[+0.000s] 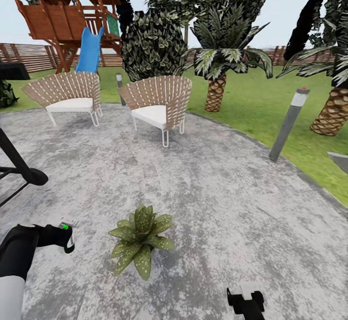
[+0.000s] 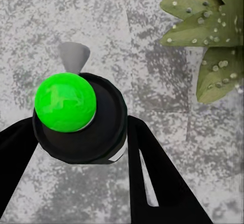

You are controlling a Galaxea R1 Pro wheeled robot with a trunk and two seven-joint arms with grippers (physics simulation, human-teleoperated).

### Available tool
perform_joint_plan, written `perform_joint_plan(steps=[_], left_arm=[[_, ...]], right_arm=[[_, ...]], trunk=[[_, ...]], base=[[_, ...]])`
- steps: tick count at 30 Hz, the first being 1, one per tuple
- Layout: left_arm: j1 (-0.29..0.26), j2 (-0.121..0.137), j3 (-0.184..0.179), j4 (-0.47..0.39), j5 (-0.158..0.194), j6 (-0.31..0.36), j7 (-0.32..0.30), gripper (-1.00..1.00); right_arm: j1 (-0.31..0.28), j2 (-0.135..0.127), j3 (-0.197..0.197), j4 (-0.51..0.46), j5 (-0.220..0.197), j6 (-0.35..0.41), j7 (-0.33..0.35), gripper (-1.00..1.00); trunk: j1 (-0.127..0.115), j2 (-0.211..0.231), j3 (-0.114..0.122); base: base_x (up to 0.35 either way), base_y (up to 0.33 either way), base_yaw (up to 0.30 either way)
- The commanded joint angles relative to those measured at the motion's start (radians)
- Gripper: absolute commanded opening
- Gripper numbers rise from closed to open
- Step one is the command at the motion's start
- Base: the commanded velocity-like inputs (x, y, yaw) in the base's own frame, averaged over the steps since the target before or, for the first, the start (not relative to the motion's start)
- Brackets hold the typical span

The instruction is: Pick up the pesticide atomizer in the garden and spray insectifuge to fully cover both potted plants in the garden.

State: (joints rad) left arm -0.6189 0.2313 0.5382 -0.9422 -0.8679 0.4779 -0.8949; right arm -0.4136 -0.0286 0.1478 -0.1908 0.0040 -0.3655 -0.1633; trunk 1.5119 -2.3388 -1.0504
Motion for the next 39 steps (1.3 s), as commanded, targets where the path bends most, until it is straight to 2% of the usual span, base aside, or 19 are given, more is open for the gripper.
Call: perform_joint_plan(steps=[1, 9, 23, 35, 37, 39], left_arm=[[-0.001, 0.000, 0.002, -0.001, -0.005, 0.005, -0.007, -1.00], [-0.001, 0.000, 0.006, -0.001, -0.005, 0.005, -0.007, -1.00], [-0.001, 0.000, 0.009, -0.001, -0.005, 0.005, -0.007, -1.00], [-0.001, -0.001, 0.011, -0.001, -0.003, 0.007, -0.006, -1.00], [-0.001, -0.004, 0.013, 0.003, 0.005, 0.008, -0.008, -1.00], [-0.001, -0.024, 0.010, 0.018, 0.052, 0.005, -0.010, -1.00]], right_arm=[[-0.001, 0.000, 0.009, 0.001, 0.001, -0.001, -0.008, 1.00], [-0.001, 0.001, 0.009, 0.001, 0.001, -0.001, -0.008, 1.00], [-0.001, 0.001, 0.009, 0.001, 0.001, -0.001, -0.007, 1.00], [-0.001, 0.002, 0.010, 0.001, 0.001, -0.001, -0.007, 1.00], [-0.001, 0.002, 0.010, 0.001, 0.000, 0.000, -0.007, 1.00], [-0.001, 0.002, 0.010, 0.000, -0.001, 0.000, -0.007, 1.00]], trunk=[[0.000, 0.000, -0.001], [0.000, 0.000, 0.003], [0.000, 0.000, 0.011], [0.000, 0.000, 0.019], [0.000, 0.000, 0.020], [0.000, 0.000, 0.020]], base=[[0.000, -0.018, 0.006], [-0.023, -0.001, 0.249], [-0.321, -0.002, 0.266], [-0.223, -0.140, 0.266], [-0.019, -0.012, 0.247], [-0.006, -0.004, 0.092]])
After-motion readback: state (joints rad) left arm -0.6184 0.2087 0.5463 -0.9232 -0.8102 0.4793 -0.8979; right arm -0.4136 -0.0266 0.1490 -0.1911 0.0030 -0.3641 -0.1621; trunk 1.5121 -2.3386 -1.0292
